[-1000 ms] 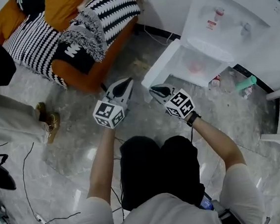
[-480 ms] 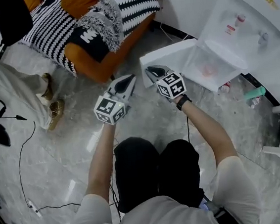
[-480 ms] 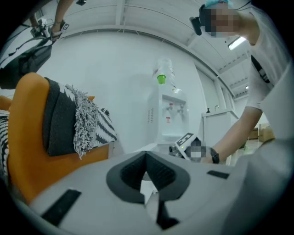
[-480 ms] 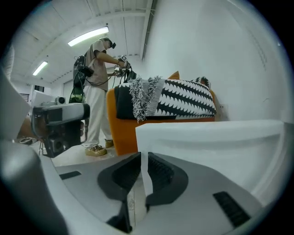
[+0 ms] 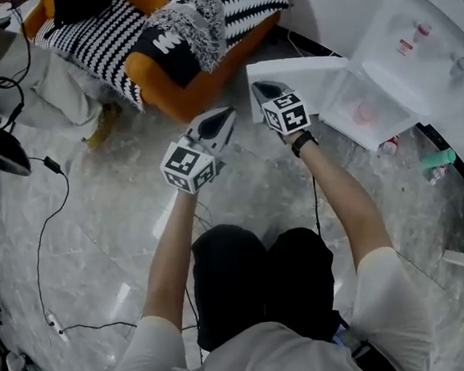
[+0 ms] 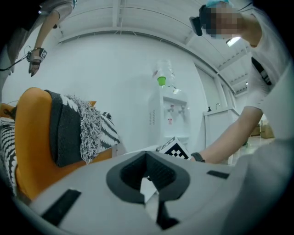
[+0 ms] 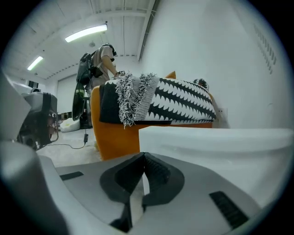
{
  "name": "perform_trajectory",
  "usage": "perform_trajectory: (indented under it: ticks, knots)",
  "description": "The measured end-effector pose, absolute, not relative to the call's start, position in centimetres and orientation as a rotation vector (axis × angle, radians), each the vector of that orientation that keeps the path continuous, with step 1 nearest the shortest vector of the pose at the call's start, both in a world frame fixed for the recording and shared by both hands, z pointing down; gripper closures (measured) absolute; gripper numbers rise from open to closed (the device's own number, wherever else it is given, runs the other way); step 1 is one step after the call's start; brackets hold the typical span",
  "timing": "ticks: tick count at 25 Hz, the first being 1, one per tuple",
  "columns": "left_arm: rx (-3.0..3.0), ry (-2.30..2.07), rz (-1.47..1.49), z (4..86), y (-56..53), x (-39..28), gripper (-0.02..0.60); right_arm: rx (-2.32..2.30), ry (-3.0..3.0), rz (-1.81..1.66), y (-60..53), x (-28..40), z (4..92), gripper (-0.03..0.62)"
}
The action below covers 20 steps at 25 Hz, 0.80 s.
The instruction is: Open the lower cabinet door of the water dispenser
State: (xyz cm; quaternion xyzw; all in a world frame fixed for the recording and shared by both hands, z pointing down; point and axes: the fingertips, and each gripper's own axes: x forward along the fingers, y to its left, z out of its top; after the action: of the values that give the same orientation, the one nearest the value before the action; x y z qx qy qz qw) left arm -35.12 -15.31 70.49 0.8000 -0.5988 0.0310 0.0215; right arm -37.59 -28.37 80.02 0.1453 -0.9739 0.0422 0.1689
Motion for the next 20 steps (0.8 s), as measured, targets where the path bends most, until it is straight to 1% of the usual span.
perform_trajectory:
  ticks: [5, 9, 13, 15, 20]
  knots:
    - [2.502, -1.816, 0.102, 70.4, -16.2, -33.7, 0.572, 0.410, -2.837, 0.097, -27.4, -36.0, 78.4, 0.583]
    - [2.540, -1.763, 0.097, 69.9, -17.6, -31.4, 0.572, 0.460, -2.896, 0.044, -27.1, -32.5, 75.7, 0.583]
    - [2.530, -1.717, 0.035, 68.3, -18.8, -28.6, 0.572, 0.600, -2.903, 0.062, -27.2, -27.0, 72.5, 0.585]
    - [2.544, -1.635, 0.017, 66.9, -19.4, -26.2, 0.572, 0.699, -2.879, 0.053, -27.3, -23.6, 70.2, 0.585]
    - [2.561, -1.499, 0.011, 60.5, -19.7, -19.5, 0.572, 0.961, -2.739, -0.120, -25.0, -14.5, 61.5, 0.585]
